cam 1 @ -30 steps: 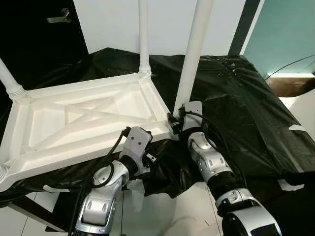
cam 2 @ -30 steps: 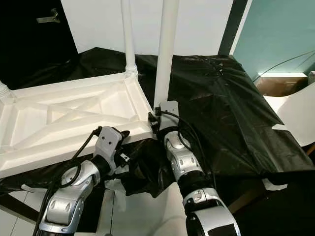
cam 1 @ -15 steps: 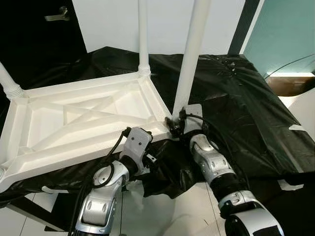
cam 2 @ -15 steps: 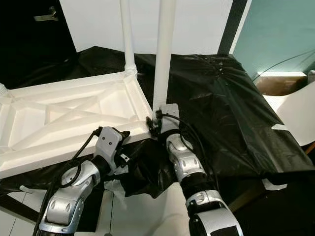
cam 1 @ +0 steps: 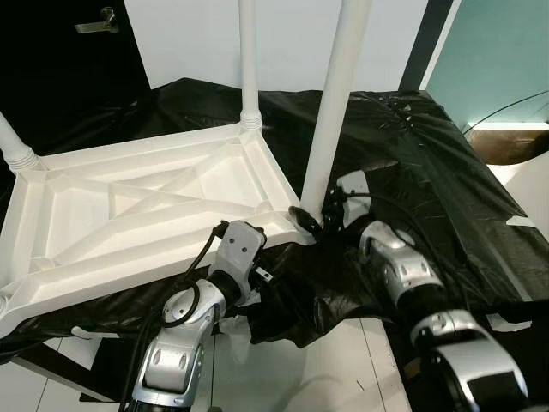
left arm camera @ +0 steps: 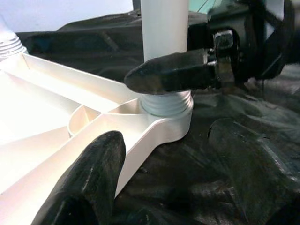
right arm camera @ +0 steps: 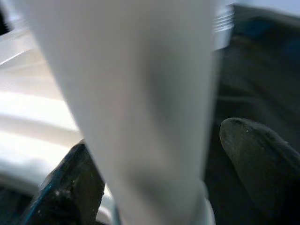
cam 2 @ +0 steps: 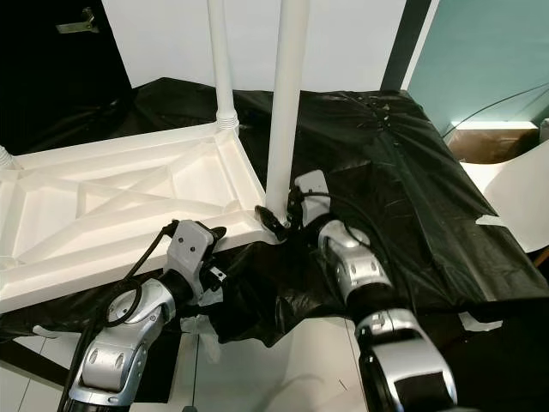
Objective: Building children table
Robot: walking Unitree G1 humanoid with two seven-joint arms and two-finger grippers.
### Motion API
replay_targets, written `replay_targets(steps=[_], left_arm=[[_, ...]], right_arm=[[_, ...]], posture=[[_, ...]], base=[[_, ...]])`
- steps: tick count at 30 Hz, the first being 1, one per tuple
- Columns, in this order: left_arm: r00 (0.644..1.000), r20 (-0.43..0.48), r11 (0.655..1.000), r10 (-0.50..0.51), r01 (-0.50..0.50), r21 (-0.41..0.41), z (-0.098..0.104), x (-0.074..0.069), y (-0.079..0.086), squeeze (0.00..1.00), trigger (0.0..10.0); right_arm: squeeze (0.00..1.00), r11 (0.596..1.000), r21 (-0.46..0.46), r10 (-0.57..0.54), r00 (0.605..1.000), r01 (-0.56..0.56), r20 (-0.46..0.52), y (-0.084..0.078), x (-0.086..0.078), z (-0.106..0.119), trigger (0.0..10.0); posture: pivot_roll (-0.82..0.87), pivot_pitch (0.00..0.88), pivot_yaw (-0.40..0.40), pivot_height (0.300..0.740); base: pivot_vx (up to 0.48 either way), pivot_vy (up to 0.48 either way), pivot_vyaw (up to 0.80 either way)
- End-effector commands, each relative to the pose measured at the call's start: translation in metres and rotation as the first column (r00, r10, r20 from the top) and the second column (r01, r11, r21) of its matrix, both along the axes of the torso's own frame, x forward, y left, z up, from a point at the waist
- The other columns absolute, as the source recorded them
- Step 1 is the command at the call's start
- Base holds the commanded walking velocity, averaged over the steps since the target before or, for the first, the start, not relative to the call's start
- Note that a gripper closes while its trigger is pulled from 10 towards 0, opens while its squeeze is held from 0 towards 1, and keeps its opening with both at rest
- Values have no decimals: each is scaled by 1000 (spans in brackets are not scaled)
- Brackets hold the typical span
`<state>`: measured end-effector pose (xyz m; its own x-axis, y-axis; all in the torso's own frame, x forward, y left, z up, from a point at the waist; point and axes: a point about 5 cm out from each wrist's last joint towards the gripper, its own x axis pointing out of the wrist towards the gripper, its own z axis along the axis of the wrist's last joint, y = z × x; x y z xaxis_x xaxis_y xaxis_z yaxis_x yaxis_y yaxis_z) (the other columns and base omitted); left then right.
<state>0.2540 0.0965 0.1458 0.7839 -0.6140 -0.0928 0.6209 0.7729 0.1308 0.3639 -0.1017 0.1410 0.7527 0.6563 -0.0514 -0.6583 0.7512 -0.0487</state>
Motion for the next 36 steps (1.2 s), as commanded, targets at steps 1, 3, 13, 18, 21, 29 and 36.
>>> replay_targets(steps=[1,3,13,18,21,29,36], left_arm=[[999,12,999,46,-46,4,0,4,-1,0,10000],[999,13,999,45,-45,4,1,4,-1,0,10000],[998,16,998,65,-65,-1,2,3,2,0,10000],[997,14,997,72,-72,-4,1,2,2,0,10000],[997,9,997,70,-70,-9,0,1,1,0,10000],[998,3,998,62,-62,-11,0,0,0,0,10000],[998,-2,998,64,-64,-15,-1,-2,0,0,10000]], right_arm=[[0,993,-45,107,994,-108,-9,9,4,4,10000],[0,990,-48,128,991,-129,-26,11,5,5,10000],[0,955,-187,221,973,-229,-63,10,3,-5,0],[0,956,-173,225,971,-237,-87,5,3,-8,0],[0,964,-163,195,976,-209,-98,2,3,-11,0],[0,993,-117,23,994,-36,-104,2,7,-15,0],[0,988,-21,-157,977,155,-145,22,0,-21,0]], posture=[[116,0,-42,740],[116,0,-42,740],[140,0,-56,740],[140,0,-58,740],[133,0,-56,740],[125,0,-55,740],[119,0,-54,740]], base=[[0,0,0],[0,0,0],[0,0,0],[0,0,0],[0,0,0],[0,0,0],[0,0,0]])
